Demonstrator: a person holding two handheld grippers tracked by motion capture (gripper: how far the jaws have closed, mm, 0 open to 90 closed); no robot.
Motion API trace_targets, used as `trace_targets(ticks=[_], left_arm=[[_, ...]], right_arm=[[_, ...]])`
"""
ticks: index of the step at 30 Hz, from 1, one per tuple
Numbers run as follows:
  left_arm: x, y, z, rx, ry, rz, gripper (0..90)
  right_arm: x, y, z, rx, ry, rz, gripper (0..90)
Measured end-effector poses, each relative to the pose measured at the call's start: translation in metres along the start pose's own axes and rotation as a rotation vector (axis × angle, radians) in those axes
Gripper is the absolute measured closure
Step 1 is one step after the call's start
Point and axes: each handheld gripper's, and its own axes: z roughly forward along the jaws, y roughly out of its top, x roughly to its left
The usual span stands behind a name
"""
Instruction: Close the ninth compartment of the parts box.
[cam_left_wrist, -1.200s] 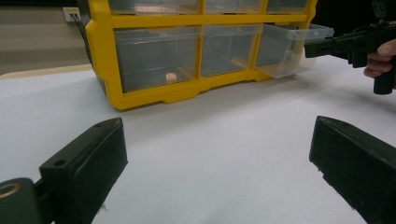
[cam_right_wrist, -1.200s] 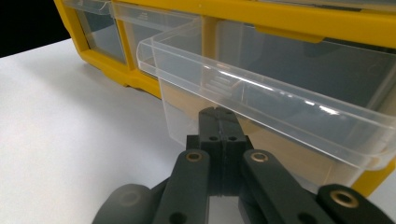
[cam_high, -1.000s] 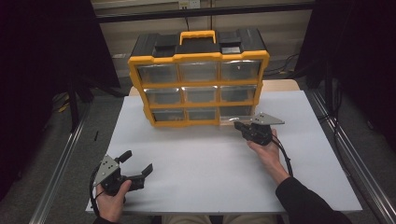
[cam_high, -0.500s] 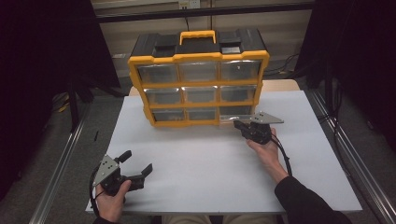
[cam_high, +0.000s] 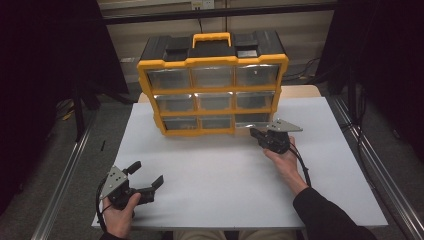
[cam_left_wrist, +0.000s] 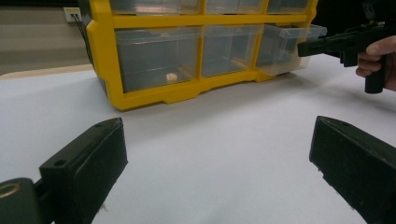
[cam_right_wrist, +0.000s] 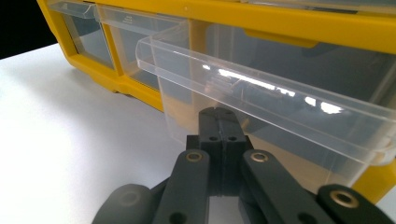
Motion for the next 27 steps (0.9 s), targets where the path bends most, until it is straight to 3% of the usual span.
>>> trace_targets(ticks=[6,27], left_arm=[[-0.0005,0.0004,0.0002,0.003,0.001,0.014,3.9],[-0.0003,0.0006,0.0003,-0.005,-0.002,-0.001,3.9]], right_arm=[[-0.0013,0.0000,0.0014,0.002,-0.006,0.002,90.0],[-0.0058,-0.0011,0.0048,0.011,-0.028,-0.004,90.0]])
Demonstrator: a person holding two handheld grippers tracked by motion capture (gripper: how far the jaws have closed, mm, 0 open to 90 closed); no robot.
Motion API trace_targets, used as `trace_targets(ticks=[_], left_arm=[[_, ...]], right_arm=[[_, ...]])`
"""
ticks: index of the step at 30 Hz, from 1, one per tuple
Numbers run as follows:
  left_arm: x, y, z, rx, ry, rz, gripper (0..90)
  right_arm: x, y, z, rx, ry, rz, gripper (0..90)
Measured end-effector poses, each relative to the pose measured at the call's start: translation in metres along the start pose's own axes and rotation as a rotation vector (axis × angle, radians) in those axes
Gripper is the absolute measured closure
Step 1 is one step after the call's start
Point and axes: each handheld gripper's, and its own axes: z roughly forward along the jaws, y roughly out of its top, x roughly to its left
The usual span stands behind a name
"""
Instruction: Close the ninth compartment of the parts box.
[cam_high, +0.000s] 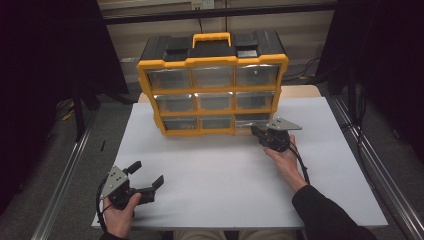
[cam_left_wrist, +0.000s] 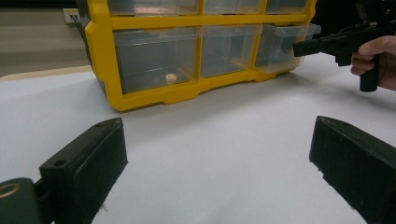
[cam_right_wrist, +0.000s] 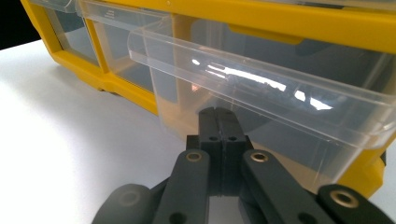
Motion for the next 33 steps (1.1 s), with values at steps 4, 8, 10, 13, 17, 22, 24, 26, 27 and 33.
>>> trace_targets(ticks=[4,8,10,13,17,22,24,26,27,33], left_arm=[[0.000,0.000,0.000,-0.006,0.001,-0.009,3.9],[0.000,0.000,0.000,0.000,0.000,0.000,3.9],[0.000,0.000,0.000,-0.005,0.003,-0.007,3.9],[0.001,0.000,-0.001,0.002,0.006,0.006,3.9],[0.001,0.000,-0.001,0.000,0.005,0.001,3.9],[0.001,0.000,0.000,0.002,0.004,0.002,3.9],[0.001,0.000,0.000,0.003,0.005,0.001,3.9],[0.001,0.000,-0.001,0.003,0.007,0.004,3.9],[0.001,0.000,-0.001,0.003,0.007,0.004,3.9],[0.001,0.000,0.000,0.003,0.006,0.004,3.9]], right_arm=[[-0.001,0.000,0.001,0.003,-0.005,-0.004,90.0],[-0.001,-0.001,0.003,0.006,-0.008,-0.002,90.0],[-0.003,0.000,0.003,0.012,-0.011,-0.006,90.0],[-0.004,0.004,0.005,0.006,-0.012,0.006,90.0],[-0.004,0.003,0.007,0.008,-0.010,0.001,90.0],[-0.005,0.003,0.007,0.008,-0.013,0.004,90.0],[-0.005,0.004,0.008,0.010,-0.017,0.008,90.0],[-0.005,0.004,0.009,0.008,-0.017,0.011,90.0],[-0.005,0.004,0.010,0.006,-0.016,0.008,90.0],[-0.005,0.004,0.012,0.008,-0.021,0.011,90.0]])
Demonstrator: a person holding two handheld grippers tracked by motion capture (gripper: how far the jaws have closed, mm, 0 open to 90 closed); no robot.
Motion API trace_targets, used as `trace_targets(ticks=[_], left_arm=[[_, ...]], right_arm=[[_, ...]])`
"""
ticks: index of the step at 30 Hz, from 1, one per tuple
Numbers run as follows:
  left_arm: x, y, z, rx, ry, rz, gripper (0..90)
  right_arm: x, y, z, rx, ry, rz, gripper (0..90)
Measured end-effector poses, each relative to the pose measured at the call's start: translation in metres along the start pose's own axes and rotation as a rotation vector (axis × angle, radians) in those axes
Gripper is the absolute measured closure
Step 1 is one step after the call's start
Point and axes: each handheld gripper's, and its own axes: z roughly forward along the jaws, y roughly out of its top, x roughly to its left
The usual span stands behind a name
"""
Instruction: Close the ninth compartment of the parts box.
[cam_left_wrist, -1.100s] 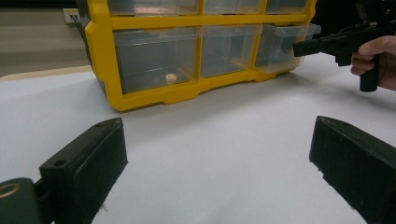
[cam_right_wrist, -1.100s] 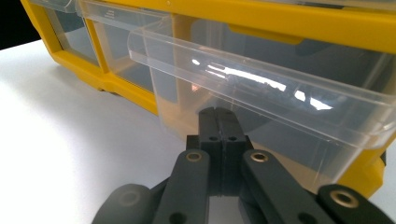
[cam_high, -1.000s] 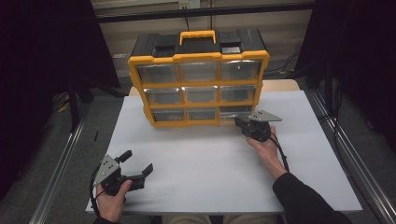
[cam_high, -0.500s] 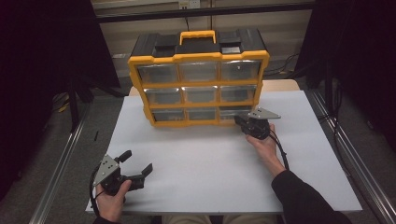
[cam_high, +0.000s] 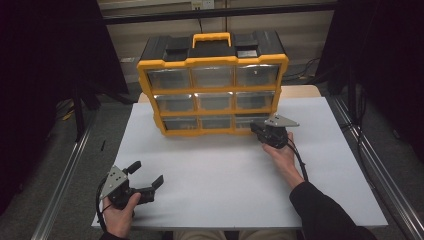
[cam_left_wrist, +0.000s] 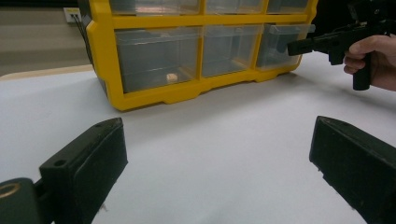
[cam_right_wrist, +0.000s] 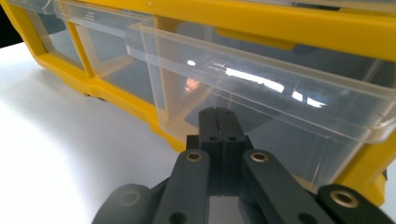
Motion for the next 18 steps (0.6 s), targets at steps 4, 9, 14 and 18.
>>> trace_targets(ticks=[4,9,14,18], left_arm=[[-0.0003,-0.0001,0.0002,-0.001,-0.003,-0.004,3.9],[0.0000,0.0000,0.0001,0.000,-0.001,-0.002,3.9],[-0.0003,-0.0002,0.0004,-0.002,-0.002,-0.007,3.9],[-0.0002,-0.0002,0.0003,-0.001,-0.002,-0.007,3.9]], right_arm=[[-0.0006,-0.0006,0.0010,0.002,-0.002,0.001,90.0],[-0.0018,-0.0011,0.0012,0.003,-0.007,0.007,90.0],[-0.0029,-0.0016,0.0024,-0.001,-0.012,0.006,90.0],[-0.0035,-0.0025,0.0040,0.002,-0.016,0.006,90.0]])
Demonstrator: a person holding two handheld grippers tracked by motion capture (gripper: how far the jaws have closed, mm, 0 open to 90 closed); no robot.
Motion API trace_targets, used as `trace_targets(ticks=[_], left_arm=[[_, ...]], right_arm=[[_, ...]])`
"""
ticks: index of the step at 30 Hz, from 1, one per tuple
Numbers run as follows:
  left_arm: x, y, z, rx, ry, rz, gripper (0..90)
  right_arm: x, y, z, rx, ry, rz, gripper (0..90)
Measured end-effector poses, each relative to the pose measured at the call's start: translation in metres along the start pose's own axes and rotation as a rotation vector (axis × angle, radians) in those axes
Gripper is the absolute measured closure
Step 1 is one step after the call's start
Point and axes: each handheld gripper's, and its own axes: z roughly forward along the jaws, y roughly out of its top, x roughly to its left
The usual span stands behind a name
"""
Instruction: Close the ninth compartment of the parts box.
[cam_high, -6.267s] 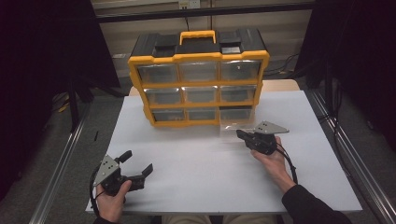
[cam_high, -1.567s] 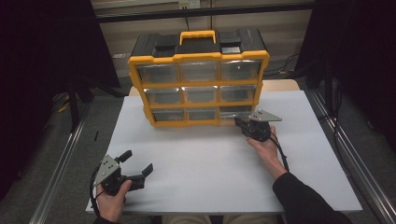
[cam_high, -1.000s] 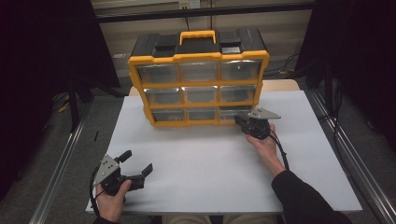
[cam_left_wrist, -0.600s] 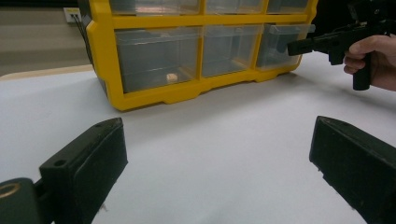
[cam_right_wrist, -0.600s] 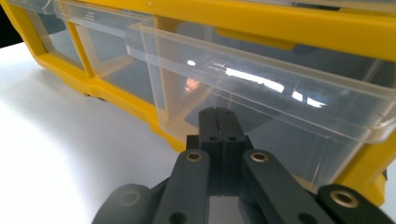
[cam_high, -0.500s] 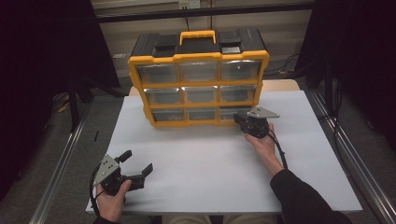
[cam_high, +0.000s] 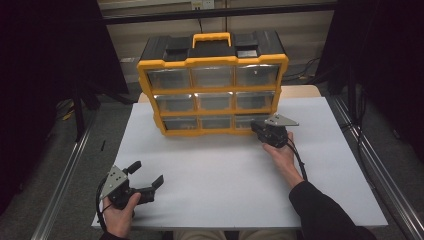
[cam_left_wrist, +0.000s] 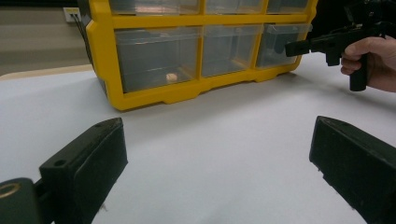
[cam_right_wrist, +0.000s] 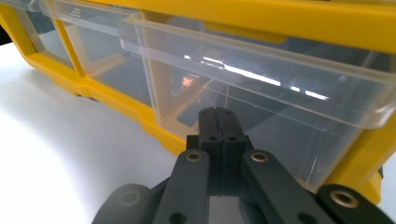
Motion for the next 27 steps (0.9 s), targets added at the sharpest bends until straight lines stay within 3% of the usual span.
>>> trace_targets(ticks=[27], left_arm=[[0.0027,-0.0009,0.0032,0.003,0.005,-0.007,3.9]], right_arm=[[-0.0048,-0.0043,0.0071,0.021,-0.025,0.026,90.0]])
